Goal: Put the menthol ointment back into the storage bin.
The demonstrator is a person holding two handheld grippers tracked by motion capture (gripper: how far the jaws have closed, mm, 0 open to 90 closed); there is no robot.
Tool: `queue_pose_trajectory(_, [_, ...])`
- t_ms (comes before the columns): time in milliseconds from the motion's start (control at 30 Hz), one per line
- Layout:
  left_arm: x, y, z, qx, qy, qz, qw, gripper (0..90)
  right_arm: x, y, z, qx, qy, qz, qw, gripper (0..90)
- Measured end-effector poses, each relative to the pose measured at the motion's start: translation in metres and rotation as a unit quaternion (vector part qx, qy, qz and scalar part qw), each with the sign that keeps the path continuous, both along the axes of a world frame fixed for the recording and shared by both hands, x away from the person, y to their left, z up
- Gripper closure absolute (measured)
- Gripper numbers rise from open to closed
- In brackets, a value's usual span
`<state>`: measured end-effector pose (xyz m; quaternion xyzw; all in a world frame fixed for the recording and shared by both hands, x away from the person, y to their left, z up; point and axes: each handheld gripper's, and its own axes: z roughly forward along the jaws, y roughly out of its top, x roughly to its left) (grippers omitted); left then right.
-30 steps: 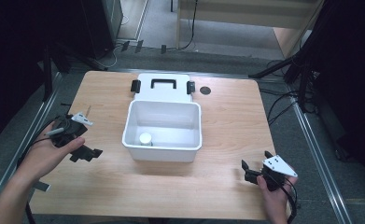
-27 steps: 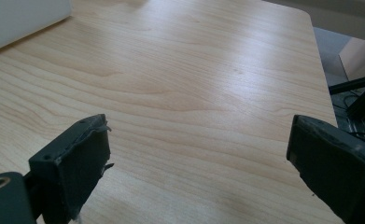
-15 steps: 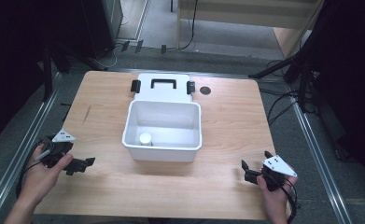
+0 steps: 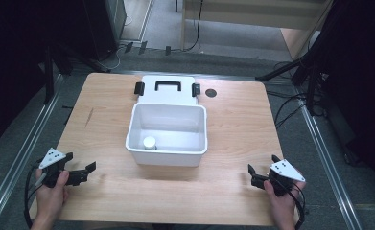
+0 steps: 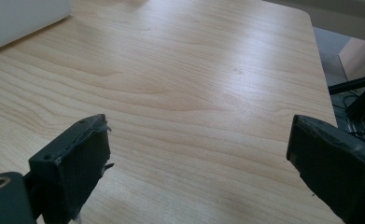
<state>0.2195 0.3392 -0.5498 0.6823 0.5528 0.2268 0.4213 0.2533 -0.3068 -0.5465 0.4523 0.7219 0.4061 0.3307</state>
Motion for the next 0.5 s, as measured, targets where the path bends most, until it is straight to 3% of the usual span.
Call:
queue_pose_trajectory(167, [-0.0042,0.0007,-0.0007,-0.011,-0.028,0.007,0.9995,0.0,0.0,-0.0001,-0.0001,0.0,0.0,0.0,1.0,6.3])
queue_pose_trajectory(233, [-0.0036,0.0009,-0.0016,-0.018,-0.027,0.001,0.9995,0.0,-0.0001,-0.0001,-0.0001,0.0,-0.001,0.0,1.0,6.3])
queue_pose_trajectory(333, [-0.0028,-0.0027,-0.0023,-0.003,-0.027,0.006,0.9996,0.0,-0.0003,-0.0002,-0.0001,-0.001,-0.002,0.001,1.0,6.3])
queue_pose_trajectory(500, [-0.0033,-0.0026,-0.0021,0.0,-0.028,0.01,0.9996,0.0,-0.0006,-0.0005,0.0,0.0,-0.003,0.001,1.0,6.3])
